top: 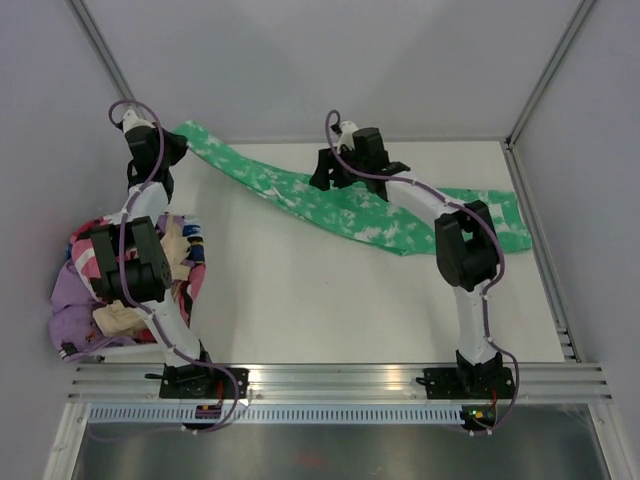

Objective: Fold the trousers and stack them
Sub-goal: Fold the trousers

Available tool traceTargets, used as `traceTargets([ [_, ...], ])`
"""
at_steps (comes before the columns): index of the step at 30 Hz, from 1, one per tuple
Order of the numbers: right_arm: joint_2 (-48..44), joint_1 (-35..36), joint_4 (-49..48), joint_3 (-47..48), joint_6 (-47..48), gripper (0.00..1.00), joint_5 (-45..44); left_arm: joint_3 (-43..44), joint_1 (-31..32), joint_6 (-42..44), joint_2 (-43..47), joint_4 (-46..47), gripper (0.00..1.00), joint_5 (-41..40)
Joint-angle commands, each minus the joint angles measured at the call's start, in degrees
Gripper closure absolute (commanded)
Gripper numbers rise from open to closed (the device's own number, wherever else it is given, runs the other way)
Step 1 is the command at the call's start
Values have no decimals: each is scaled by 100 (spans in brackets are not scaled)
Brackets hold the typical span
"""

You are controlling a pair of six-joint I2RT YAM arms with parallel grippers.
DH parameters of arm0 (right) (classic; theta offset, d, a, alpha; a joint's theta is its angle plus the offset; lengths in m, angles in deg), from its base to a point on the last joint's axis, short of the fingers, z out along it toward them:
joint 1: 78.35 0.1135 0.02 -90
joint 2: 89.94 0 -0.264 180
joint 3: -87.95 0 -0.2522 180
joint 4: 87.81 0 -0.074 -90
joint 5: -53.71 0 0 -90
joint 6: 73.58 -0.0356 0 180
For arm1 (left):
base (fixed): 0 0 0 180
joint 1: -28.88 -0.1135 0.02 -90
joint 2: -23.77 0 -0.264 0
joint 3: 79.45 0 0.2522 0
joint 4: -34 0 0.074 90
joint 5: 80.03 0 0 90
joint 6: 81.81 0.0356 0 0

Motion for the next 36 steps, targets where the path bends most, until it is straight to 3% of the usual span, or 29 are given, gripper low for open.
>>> traceTargets([
  [1, 583, 396, -263, 531, -31, 24, 10, 84, -70, 375, 430, 862, 98, 446],
  [4, 996, 695, -431, 856, -366, 25, -25, -144, -70, 542, 510, 1011, 98, 779],
  [10, 1831, 1539, 78, 1664, 65, 25, -771, -865, -70, 929, 826, 1994, 98, 1377],
  [19, 3044, 1645, 237, 3238, -1086, 25, -1634, -1726, -70, 1114, 1301, 3330, 98, 2300],
  [27, 3528, 1768, -519, 3555, -1676, 24, -677, -1832, -78, 1290, 1538, 3279, 98, 2828],
  [36, 3555, 2040, -1152, 3458, -2072, 22, -44, -1832, -70, 1360, 1714, 3086, 98, 2845],
])
